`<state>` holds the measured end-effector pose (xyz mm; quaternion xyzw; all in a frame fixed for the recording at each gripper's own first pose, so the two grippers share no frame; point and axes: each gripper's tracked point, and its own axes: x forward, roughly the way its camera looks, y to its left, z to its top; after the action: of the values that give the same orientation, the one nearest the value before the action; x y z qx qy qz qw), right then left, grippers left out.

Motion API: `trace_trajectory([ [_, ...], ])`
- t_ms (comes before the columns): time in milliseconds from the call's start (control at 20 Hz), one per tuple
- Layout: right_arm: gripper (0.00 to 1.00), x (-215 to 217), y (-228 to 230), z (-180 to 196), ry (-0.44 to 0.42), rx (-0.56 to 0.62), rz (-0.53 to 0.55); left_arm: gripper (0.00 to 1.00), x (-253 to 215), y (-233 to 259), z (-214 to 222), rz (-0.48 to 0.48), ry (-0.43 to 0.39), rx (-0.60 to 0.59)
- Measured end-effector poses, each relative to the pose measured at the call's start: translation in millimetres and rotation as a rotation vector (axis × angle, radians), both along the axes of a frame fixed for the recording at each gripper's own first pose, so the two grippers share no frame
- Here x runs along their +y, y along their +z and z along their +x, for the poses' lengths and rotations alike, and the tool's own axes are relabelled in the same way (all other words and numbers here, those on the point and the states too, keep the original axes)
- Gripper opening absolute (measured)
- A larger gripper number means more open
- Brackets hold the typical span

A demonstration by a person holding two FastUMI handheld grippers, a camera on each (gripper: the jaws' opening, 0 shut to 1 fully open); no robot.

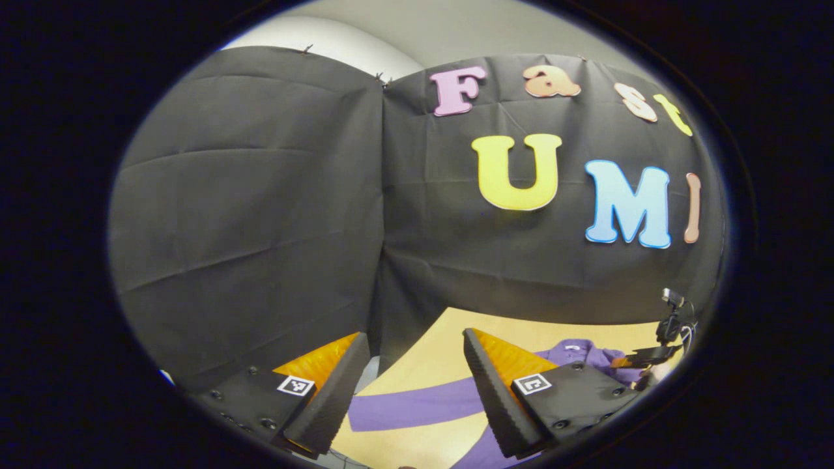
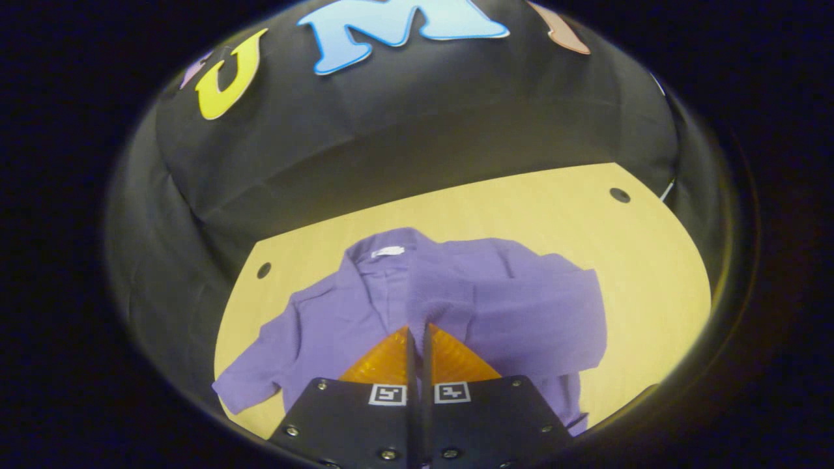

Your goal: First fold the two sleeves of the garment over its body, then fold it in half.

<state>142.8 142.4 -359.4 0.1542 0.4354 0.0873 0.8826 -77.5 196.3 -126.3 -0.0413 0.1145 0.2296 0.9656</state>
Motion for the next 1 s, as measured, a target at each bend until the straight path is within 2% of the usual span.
trace_trajectory([
  [400,0.01,119,-1,-19,0.179,0.010,0.018,0.92,67,-18,-41,0.011,0.098,0.044],
  [550,0.01,149,-5,-26,0.230,0.015,0.012,0.92,89,-25,-57,0.010,0.141,0.058],
  [800,0.01,174,-22,-39,0.284,0.043,-0.015,0.92,113,-43,-72,0.001,0.191,0.087],
  [1000,0.02,176,-39,-53,0.324,0.078,-0.063,0.92,121,-59,-77,-0.023,0.213,0.100],
])
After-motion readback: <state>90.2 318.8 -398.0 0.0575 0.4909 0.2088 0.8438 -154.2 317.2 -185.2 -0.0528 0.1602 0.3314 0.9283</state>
